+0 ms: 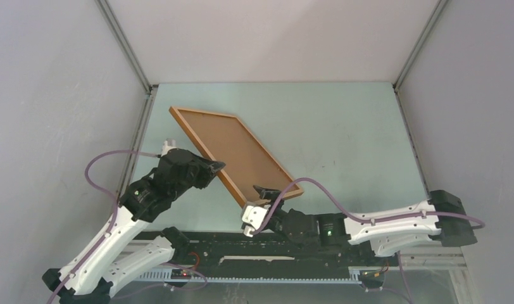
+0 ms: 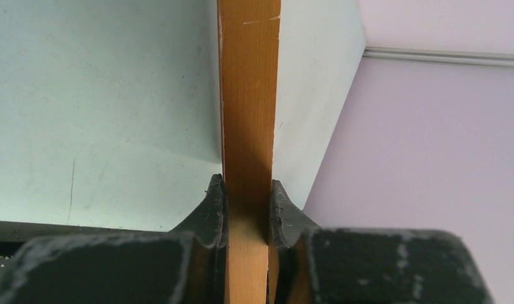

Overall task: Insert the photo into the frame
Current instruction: Turn over the photo frame at the center of the board.

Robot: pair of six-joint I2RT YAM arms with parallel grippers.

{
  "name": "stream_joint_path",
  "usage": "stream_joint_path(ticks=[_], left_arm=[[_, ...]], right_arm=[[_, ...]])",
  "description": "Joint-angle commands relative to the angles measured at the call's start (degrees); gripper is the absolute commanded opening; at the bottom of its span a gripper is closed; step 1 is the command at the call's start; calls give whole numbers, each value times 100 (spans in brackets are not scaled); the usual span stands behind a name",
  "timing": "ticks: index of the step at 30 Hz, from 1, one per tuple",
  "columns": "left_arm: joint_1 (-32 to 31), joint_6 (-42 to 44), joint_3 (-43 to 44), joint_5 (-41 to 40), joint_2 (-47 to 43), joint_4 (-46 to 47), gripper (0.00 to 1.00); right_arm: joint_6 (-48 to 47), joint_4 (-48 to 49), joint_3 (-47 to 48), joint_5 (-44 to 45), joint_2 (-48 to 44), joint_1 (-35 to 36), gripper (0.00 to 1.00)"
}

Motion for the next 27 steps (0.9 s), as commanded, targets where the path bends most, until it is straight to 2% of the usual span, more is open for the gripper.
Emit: stream_joint_path(ticks=[1,8,9,11,13,14,15,18,19,20,21,23,27], left_arm=[[1,-470,807,-243,-192,865,0],[1,-649,990,-438,-173,623,0],[-1,-666,984,-467,-176,621,0],[-2,-672,985,-510,-174,625,0],[-3,-684,972,-571,-182,649,1],[-2,-682,970,-602,-191,674,10],[-5,-661,982,-640,-198,705,24],[0,-469,1095,-773,-254,774,72],[-3,-347,1191,-884,-272,725,87],[0,-194,1323,-1009,-287,658,96],[2,-19,1487,-1134,-299,582,99],[-4,471,1817,-1372,-340,507,100],[1,1145,2125,-1804,-527,408,100]], right_arm=[[-851,1414,-102,795,381,45,76],[-1485,2546,-290,1126,771,0,67],[-1440,2583,-294,1107,757,-37,61],[-1191,2524,-301,992,652,-192,39],[-756,2205,-318,672,443,-384,24],[-549,2018,-328,496,320,-499,19],[-369,1831,-331,285,213,-622,13],[-7,1329,-343,-327,-140,-1003,0],[131,1169,-345,-548,-304,-1147,0],[297,1042,-373,-805,-482,-1331,0],[502,844,-395,-1213,-692,-1539,0],[1168,447,-380,-2231,-1113,-2170,0],[2831,-81,-330,-5443,-1573,-4323,0]])
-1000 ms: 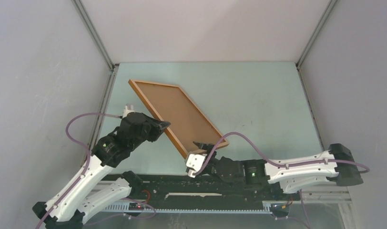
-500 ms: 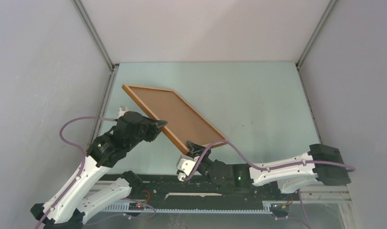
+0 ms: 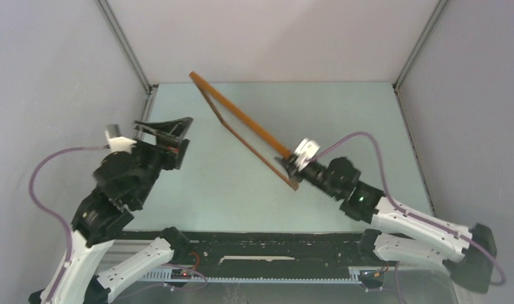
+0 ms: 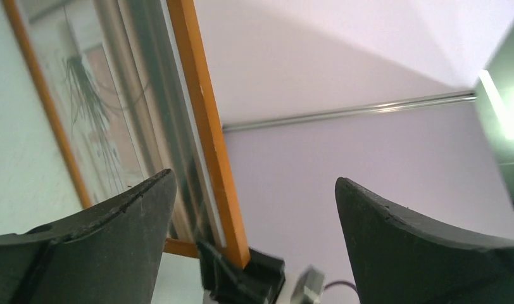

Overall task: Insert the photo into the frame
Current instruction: Turn over the photo frame at the center of the board.

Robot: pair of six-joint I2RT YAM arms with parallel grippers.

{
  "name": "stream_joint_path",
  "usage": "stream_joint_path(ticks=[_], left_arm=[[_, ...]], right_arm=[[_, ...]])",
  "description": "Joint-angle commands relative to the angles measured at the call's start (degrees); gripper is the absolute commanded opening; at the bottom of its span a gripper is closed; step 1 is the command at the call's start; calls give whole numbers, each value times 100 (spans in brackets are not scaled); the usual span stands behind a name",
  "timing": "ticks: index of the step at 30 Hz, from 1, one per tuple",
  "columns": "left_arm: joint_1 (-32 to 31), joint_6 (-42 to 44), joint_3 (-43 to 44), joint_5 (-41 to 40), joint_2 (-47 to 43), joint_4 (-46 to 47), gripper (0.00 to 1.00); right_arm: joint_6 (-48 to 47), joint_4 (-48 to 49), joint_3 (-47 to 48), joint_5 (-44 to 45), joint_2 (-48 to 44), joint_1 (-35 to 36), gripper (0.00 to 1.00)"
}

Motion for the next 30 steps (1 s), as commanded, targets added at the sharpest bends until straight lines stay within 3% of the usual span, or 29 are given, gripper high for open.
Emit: stream_joint_path(ticks=[1,5,13,19,30], left_arm=[[-3,908,396,-818,-294,46,100],[-2,931,110,-1005,-580,64,100],[-6,1172,-16,-1036,-617,17,100],[-3,1207,-174,-1035,-594,47,100],[-4,1343,-331,-930,-442,253,100]], right_arm=[[2522,-319,121,-3805,-371,-1972,0],[3426,31,121,-5362,10,-3093,0],[5212,1585,108,-6869,1182,-3988,0],[6160,2578,118,-7316,2274,-4325,0],[7209,3072,437,-7728,4155,-4634,0]])
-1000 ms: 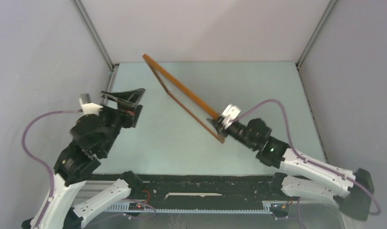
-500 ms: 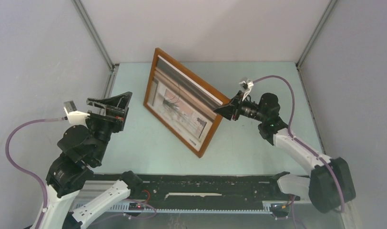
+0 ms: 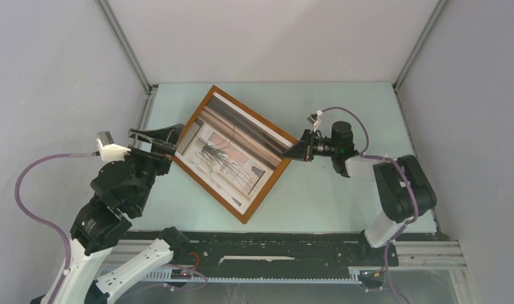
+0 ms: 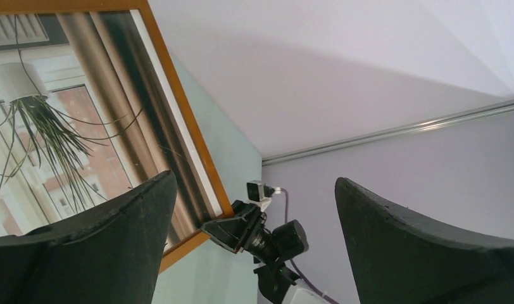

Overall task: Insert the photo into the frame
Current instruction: Turn over the photo frame at the center of the board.

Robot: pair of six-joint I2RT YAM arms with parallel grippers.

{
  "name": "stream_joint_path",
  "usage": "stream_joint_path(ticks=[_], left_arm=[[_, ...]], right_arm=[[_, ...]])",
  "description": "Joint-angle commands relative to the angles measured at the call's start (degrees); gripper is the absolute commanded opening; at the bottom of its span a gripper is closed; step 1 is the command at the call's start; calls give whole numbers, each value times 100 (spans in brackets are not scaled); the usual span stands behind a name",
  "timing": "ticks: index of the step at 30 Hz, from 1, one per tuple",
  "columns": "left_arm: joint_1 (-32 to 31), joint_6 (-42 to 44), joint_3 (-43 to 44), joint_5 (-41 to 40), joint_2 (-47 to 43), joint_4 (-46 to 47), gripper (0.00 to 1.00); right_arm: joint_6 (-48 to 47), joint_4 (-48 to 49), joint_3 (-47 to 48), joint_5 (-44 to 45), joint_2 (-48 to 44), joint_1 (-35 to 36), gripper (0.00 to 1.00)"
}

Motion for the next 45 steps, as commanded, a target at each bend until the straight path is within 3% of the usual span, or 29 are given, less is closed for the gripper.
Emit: stream_joint_path(ticks=[1,5,7,9,14,21,26,32,39,45], left_arm=[[-2,218,-104,-36,167,208,100],[-5,215,-256,13,173,256,100],[-5,208,-369,86,179,335,100],[-5,316,-426,200,246,417,100],[-5,1005,-574,748,532,750,100],[-1,1172,-1026,1198,547,1282,100],[5,1317,-1046,1258,561,1315,100],[4,1383,-1108,1240,480,1315,100],[7,1451,-1134,1264,444,1368,100],[4,1513,-1127,1335,480,1368,100]], right_arm=[[811,787,257,-773,481,-46,0],[1494,1540,-13,-768,724,-248,0],[1509,1353,-147,-680,630,-333,0],[1112,349,-178,-543,461,-513,0],[-849,-3411,-1,437,49,-1181,0],[-2061,-5442,109,1253,59,-2322,0],[-1972,-5451,-205,1809,-449,-3094,8],[-2197,-5688,-265,2075,-686,-3984,7],[-2349,-5929,-276,3073,-985,-4440,14],[-2196,-5864,-519,3248,-1460,-5318,19]])
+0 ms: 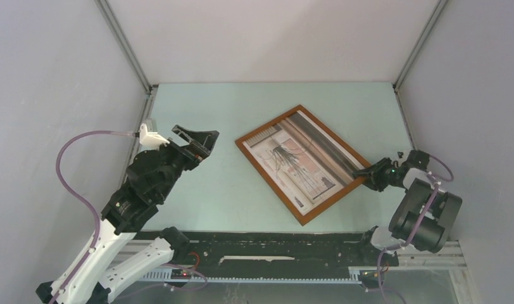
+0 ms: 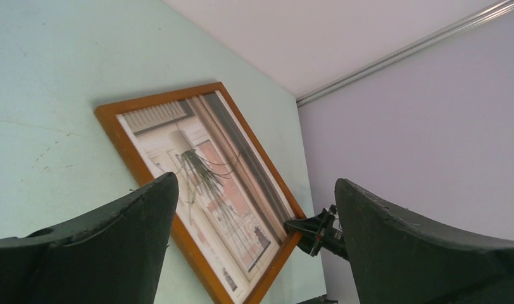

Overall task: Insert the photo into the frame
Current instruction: Turn over the photo frame at the center of the board, then reset both arms

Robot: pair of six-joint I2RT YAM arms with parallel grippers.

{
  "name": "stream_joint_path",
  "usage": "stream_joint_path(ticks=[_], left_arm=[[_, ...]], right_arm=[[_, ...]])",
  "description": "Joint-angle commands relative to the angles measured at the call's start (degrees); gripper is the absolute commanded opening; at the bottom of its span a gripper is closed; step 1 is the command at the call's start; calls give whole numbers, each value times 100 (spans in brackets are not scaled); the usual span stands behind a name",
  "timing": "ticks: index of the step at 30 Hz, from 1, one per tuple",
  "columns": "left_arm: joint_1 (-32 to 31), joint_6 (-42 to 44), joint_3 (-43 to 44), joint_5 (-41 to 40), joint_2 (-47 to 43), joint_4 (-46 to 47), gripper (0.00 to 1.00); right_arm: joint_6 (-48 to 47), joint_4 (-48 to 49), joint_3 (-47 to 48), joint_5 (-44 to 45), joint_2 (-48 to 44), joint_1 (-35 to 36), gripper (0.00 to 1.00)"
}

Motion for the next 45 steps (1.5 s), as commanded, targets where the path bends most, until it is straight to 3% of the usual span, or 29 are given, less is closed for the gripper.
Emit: stream_joint_path(ticks=[1,3,9,15,17,20,23,28,31,39,45], left_arm=[[8,201,-100,111,7,144,100],[5,165,-143,138,-25,157,100],[3,189,-207,124,-88,173,100],[4,214,-184,164,-83,179,100],[5,221,-193,176,-72,175,100],[7,287,-172,183,-69,176,100],[4,532,-74,179,-82,181,100],[8,1344,479,243,-209,81,100],[12,1882,1093,266,-306,-9,100],[12,2766,2599,238,-561,292,100],[10,3168,2669,128,-1079,974,100]], right_arm=[[-187,258,-112,1577,-519,-797,26],[-123,237,-118,1739,-718,-923,34],[-76,111,-119,2414,-1010,-1000,48],[189,-48,-136,2975,-1579,-1331,75],[192,-223,-27,3285,-1864,-1295,80],[123,-657,344,3908,-2373,-747,85],[-6,-1195,1063,4253,-2882,343,99],[68,-1740,2596,4368,-3482,2759,100],[14,-1820,3626,3872,-3589,3991,100],[-11,-2044,5434,2215,-3756,4449,100],[-270,-1771,6125,2278,-4508,4439,100]])
